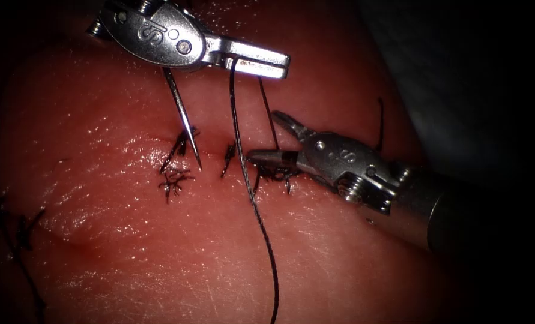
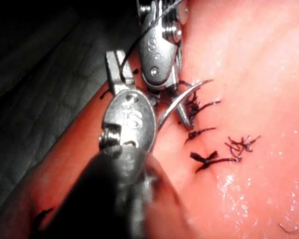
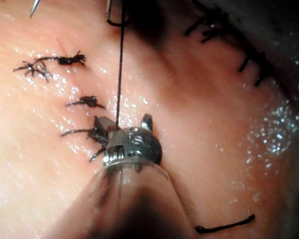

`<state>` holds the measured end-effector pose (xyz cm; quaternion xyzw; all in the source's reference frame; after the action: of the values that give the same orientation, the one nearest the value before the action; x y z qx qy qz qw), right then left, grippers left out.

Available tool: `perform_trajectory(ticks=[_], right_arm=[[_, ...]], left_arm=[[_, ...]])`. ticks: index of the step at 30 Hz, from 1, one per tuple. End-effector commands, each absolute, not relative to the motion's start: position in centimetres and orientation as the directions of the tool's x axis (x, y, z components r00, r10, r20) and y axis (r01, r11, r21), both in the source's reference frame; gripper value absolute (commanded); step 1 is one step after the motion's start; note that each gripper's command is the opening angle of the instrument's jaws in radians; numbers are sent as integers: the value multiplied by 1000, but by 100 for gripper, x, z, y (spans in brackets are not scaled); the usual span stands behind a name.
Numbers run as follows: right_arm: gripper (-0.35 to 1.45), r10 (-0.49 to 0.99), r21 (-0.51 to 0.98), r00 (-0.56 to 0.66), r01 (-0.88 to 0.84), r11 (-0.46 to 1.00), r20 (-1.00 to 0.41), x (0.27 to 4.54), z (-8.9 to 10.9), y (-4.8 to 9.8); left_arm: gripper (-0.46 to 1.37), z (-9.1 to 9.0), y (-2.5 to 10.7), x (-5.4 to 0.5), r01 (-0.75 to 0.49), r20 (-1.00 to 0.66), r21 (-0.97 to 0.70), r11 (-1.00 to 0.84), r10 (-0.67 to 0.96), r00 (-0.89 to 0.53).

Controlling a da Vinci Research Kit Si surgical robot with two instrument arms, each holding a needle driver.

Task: Wound Closure
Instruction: Cut the suture with the right gripper

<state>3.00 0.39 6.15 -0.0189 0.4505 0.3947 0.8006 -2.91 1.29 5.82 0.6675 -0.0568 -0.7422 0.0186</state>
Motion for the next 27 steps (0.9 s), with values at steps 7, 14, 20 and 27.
perform_trajectory(ticks=[7,14,20,27], right_arm=[[99,612,328,268,-651,684,-744,300,611,41],[113,612,369,194,-647,667,-767,300,597,42],[113,611,394,187,-614,684,-769,301,588,40],[118,605,427,187,-550,717,-774,306,583,37]], left_arm=[[-35,575,129,-287,-49,-989,105,-993,-99,-106],[-35,563,134,-285,-58,-991,94,-994,-87,-104],[-35,554,135,-286,-61,-992,87,-994,-80,-99],[-35,549,134,-286,-60,-992,84,-995,-78,-96]])
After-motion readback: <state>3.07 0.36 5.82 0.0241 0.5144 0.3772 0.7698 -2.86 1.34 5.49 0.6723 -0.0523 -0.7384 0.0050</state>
